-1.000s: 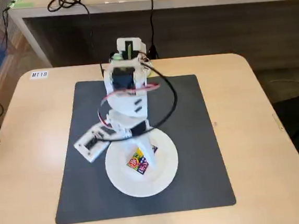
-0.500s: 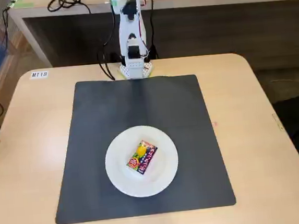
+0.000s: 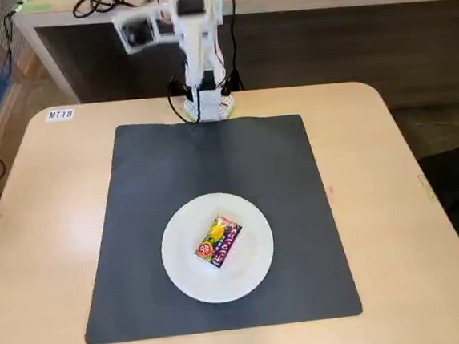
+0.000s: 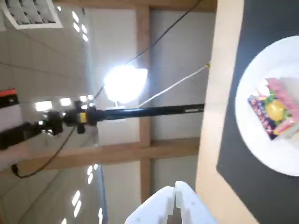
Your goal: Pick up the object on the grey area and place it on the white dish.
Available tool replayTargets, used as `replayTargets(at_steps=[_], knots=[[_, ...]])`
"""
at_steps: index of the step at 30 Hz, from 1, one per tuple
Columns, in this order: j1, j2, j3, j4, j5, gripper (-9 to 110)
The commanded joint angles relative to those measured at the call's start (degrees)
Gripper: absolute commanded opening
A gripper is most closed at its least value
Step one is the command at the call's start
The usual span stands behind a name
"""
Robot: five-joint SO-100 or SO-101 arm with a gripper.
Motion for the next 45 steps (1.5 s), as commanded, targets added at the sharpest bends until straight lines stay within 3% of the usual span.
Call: replayTargets(at_steps=[1, 5, 18, 29, 33, 37, 45], knots=[[0.0, 3.9, 12.3, -1.2, -2.0, 0], [0.0, 11.3, 24.0, -0.1, -2.5, 0], [-0.5, 11.3, 38.0, 0.5, -6.0, 0], [-0.3, 11.3, 38.7, 0.5, -6.4, 0], [-0.7, 11.3, 38.7, 0.5, -6.9, 8], [-0.8, 11.3, 38.7, 0.6, -7.2, 0], [-1.1, 11.3, 38.7, 0.6, -7.6, 0]])
